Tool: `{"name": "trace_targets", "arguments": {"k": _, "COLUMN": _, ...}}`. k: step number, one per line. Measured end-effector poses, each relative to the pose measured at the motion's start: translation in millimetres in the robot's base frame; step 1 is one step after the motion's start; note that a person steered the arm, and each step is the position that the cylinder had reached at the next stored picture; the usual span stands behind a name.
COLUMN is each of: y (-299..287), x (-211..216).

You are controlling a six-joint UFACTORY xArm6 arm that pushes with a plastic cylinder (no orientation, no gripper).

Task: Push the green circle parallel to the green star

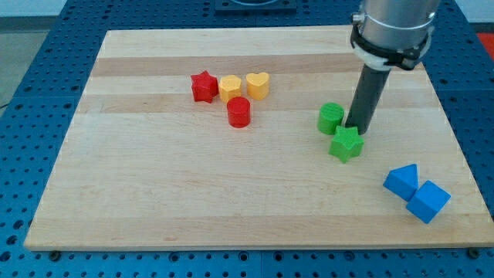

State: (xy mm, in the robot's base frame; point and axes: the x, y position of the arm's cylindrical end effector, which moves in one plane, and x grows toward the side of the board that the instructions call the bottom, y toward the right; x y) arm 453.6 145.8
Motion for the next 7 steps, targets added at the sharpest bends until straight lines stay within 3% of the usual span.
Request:
{"name": "trace_targets", "arguments": {"k": 3, "y": 24.1, "x": -39.5}}
{"name": "trace_targets", "arguments": {"k": 7, "y": -99.4, "x": -0.3}}
